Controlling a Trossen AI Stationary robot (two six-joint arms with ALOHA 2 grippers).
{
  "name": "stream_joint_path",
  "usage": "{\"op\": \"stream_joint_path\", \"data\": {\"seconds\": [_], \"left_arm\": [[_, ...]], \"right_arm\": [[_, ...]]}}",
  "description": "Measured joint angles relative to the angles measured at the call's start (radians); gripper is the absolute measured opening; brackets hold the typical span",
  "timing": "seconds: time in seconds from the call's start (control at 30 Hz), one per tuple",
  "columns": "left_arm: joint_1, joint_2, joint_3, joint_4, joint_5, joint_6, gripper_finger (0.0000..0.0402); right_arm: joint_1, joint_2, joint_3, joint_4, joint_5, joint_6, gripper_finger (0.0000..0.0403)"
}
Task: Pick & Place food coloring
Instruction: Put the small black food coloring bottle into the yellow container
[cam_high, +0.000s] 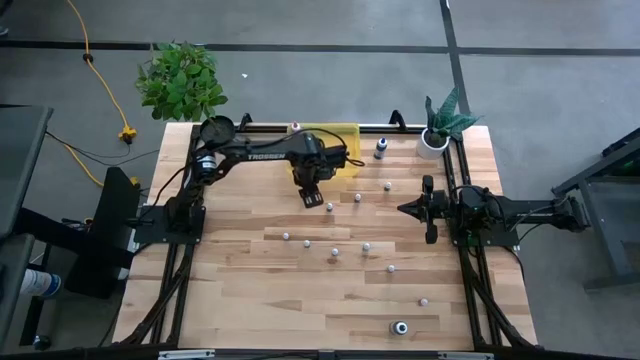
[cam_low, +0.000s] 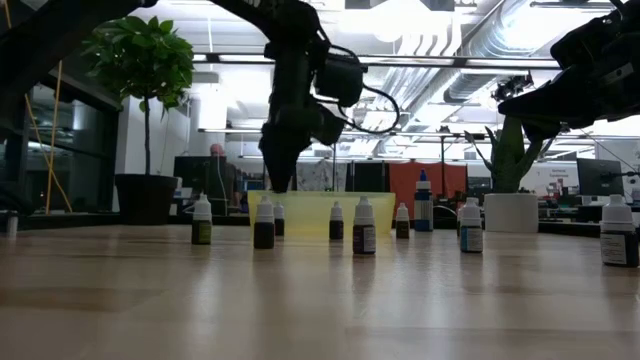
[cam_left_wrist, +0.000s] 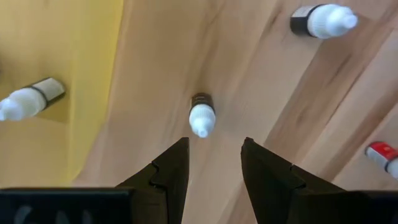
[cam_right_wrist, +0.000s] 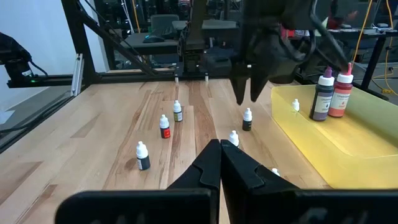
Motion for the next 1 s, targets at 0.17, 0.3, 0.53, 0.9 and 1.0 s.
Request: {"op": "stream_joint_path", "data": {"seconds": [0.17,0.3,0.53,0.9,1.0], "left_arm": [[0.0,0.0,-0.043,0.06,-0.002,-0.025,0.0138],[0.0,0.0,-0.074,0.098,-0.02,-0.028,0.0138],[0.0,0.0,-0.111,0.131,-0.025,-0.029,0.0138],[0.0,0.0,-0.111,0.148,-0.02,-0.023,0.013],[0.0,0.0,-0.111,0.147,-0.016,-0.023,0.0109]], "right_arm": [[0.0,0.0,0.0,0.0,0.0,0.0,0.0],[0.0,0.0,0.0,0.0,0.0,0.0,0.0],[0.0,0.0,0.0,0.0,0.0,0.0,0.0],[0.0,0.0,0.0,0.0,0.0,0.0,0.0],[0.0,0.0,0.0,0.0,0.0,0.0,0.0]]}}
